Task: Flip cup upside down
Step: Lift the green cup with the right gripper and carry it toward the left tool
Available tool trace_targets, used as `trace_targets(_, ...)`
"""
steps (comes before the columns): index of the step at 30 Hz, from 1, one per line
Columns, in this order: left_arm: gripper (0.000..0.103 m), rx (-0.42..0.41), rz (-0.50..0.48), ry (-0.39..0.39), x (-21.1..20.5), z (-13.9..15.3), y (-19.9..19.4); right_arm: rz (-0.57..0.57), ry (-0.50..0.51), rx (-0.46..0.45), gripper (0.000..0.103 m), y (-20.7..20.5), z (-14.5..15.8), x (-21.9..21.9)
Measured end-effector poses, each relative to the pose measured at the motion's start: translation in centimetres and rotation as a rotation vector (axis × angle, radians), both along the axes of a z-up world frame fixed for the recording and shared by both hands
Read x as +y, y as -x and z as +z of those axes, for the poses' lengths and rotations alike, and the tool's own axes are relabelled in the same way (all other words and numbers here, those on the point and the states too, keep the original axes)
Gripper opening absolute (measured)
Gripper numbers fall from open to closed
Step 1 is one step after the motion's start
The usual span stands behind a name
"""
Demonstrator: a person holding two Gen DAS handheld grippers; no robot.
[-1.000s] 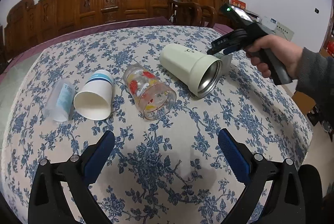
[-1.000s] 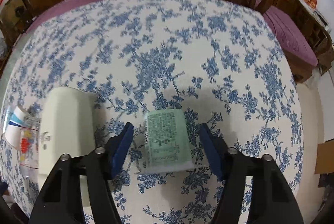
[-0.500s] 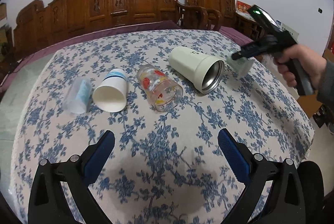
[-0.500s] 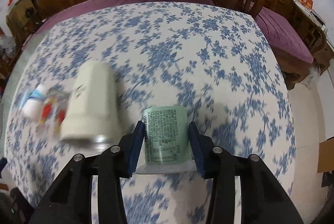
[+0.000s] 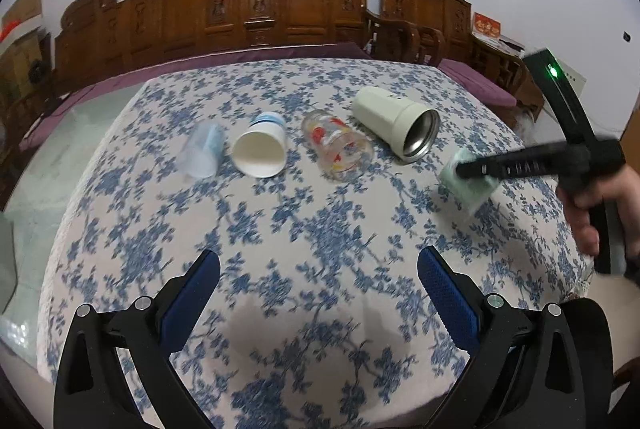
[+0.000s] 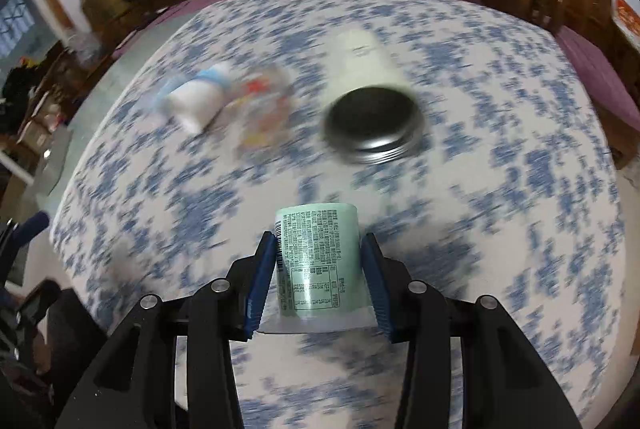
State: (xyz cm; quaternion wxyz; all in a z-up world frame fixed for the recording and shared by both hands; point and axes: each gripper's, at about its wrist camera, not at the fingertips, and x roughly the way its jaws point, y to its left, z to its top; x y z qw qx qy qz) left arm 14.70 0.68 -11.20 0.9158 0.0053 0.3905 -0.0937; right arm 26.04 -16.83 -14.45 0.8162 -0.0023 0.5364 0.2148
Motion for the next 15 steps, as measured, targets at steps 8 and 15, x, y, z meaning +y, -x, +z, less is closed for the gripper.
trace_targets(8,0.095,0.011,0.076,-0.019,3.5,0.1,1.1,0.052,-0.066,0.013,0.047,4.2,-0.9,5.4)
trace_targets(15,0.095,0.026,0.109,-0.039,4.8,0.1,1.7,0.062,-0.056,0.027,0.049,4.8,-2.8,7.7)
